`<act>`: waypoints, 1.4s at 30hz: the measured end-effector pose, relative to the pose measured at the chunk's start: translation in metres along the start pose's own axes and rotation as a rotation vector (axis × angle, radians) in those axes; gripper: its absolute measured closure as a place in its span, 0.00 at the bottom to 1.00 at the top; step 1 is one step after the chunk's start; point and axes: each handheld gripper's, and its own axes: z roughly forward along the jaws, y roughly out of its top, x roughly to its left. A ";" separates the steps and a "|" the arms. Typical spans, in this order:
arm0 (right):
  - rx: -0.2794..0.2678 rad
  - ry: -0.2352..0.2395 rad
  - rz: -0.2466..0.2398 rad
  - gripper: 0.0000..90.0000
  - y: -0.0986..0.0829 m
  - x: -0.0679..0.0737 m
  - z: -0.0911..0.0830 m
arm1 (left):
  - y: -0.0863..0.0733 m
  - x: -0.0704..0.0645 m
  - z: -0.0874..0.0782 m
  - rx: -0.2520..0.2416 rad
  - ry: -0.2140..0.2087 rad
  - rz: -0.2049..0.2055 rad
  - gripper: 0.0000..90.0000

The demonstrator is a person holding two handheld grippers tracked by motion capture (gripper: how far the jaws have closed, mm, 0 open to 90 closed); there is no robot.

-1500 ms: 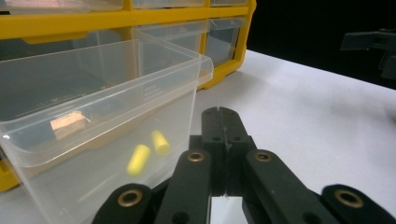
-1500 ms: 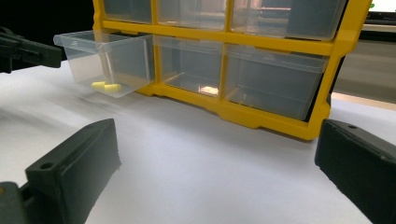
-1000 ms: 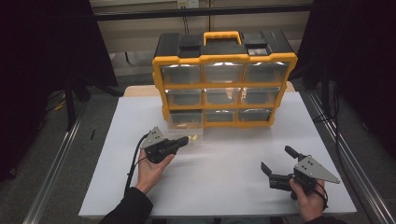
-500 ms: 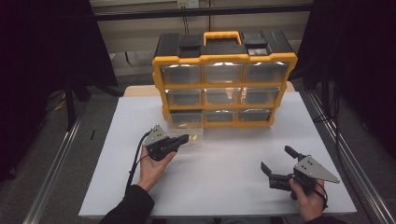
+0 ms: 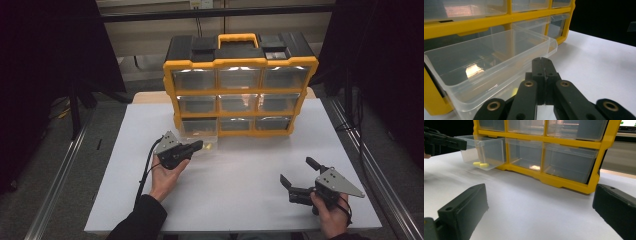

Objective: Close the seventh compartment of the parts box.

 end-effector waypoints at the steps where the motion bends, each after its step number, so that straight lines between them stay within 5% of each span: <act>1: 0.000 -0.001 0.000 0.00 0.000 0.000 0.000 | 0.001 0.001 0.000 -0.002 -0.004 -0.001 1.00; 12: -0.003 0.004 0.000 0.00 0.000 0.000 0.001 | 0.005 0.005 -0.003 -0.010 -0.020 0.001 1.00; 17: -0.004 0.006 -0.002 0.00 0.000 0.000 0.002 | 0.009 0.008 -0.003 -0.017 0.017 0.020 1.00; 20: -0.002 0.007 -0.001 0.00 0.000 0.001 0.003 | 0.010 0.007 -0.002 -0.028 0.014 -0.008 1.00; 42: -0.004 0.011 -0.002 0.00 0.001 0.000 0.004 | 0.016 0.015 -0.001 -0.023 0.032 0.006 1.00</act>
